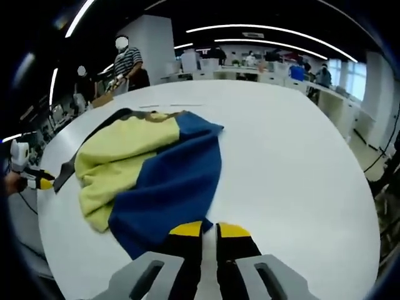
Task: Fold the garment on the visible template until the final outline fits inside the template.
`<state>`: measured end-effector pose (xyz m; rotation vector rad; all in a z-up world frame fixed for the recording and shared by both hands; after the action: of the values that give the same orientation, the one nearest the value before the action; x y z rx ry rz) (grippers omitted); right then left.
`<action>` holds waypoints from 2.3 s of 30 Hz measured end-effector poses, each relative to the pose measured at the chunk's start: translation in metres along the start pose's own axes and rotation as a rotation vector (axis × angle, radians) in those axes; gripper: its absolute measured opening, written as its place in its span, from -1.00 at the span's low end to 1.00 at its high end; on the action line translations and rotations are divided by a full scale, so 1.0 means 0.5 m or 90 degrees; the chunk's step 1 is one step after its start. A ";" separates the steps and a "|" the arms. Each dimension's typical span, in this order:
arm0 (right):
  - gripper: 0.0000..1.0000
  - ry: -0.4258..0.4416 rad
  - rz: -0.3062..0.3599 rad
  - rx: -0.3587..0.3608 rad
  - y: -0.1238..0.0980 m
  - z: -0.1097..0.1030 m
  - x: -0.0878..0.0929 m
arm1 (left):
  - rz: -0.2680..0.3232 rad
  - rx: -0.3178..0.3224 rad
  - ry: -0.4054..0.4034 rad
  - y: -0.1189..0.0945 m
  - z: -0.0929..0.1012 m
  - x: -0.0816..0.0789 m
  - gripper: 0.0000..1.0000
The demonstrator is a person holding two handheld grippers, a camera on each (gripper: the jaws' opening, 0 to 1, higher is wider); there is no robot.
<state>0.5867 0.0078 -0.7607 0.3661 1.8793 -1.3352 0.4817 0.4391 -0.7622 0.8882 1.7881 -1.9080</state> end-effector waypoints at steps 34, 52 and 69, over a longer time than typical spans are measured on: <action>-1.00 -0.067 -0.014 0.019 0.006 0.004 0.000 | 0.042 -0.046 -0.081 0.012 -0.021 -0.007 -0.99; -1.00 -0.016 0.026 0.081 -0.075 0.053 -0.019 | 0.104 -0.040 -0.058 -0.029 -0.099 -0.068 -1.00; -1.00 0.010 0.002 0.139 -0.141 0.117 0.013 | 0.121 -0.043 -0.082 -0.032 -0.231 -0.093 -1.00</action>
<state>0.5635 -0.0742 -0.7265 0.4908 1.7494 -1.5438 0.5268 0.5479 -0.7183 0.8579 1.6220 -1.7342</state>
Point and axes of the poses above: the point that each gripper's makers call its tool centre point, and the gripper's own axes: y roughly forward along the fingers, z roughly to its right, x roughly out of its underside, the point moved 3 cm from there along -y, roughly backward along the fingers, and after that the axes turned 6 degrees about -x, right-handed, at the moved point
